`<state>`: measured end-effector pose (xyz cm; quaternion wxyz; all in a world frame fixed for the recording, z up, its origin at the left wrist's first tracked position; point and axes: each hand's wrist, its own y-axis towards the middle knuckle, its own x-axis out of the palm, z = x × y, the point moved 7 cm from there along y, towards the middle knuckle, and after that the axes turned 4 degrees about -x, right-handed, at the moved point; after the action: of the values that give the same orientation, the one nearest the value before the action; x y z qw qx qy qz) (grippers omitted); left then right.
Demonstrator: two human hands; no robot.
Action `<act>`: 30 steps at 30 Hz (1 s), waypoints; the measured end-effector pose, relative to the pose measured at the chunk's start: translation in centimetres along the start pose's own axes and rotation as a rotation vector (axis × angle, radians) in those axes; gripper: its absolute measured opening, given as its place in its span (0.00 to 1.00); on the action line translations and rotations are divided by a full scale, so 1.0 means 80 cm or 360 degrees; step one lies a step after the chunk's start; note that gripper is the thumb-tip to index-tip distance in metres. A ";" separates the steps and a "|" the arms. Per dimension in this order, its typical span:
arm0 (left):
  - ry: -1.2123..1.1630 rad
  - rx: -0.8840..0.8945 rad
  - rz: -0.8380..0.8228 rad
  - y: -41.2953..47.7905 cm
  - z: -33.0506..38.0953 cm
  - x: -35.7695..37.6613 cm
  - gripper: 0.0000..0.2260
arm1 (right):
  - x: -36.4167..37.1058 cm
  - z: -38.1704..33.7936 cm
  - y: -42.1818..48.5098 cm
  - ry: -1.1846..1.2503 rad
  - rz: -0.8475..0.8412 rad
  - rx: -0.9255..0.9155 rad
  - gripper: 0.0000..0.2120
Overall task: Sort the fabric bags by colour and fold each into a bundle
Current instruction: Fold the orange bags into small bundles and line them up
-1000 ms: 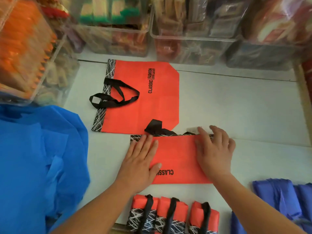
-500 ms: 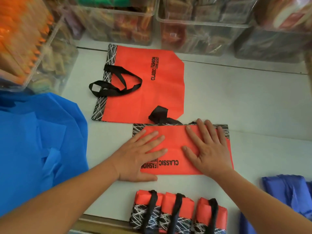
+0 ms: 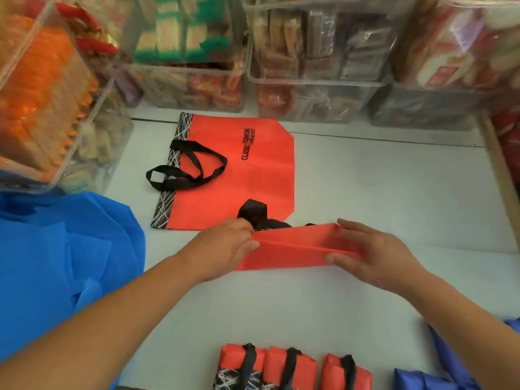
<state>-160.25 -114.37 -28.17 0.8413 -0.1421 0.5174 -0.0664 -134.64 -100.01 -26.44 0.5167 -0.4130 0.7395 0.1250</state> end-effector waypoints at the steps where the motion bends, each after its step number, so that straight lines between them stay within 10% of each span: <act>1: 0.0052 -0.0012 0.0101 0.006 -0.005 0.001 0.24 | -0.005 0.002 0.013 0.0011 0.0014 0.0035 0.36; 10: 0.0754 0.0109 0.0795 0.017 0.006 0.009 0.10 | 0.019 0.021 0.071 -0.0233 0.0545 -0.0034 0.19; 25: 0.0461 0.0003 0.0326 -0.003 -0.014 0.060 0.41 | 0.018 -0.021 0.061 -0.0528 0.0902 -0.0057 0.16; 30: 0.0449 0.0073 0.0222 -0.004 -0.019 0.057 0.46 | 0.090 -0.081 0.039 -0.0442 0.0514 0.0015 0.31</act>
<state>-159.47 -116.14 -32.61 0.7659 -0.0759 0.6373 -0.0388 -142.14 -105.48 -30.64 0.5889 -0.2656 0.7182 0.2585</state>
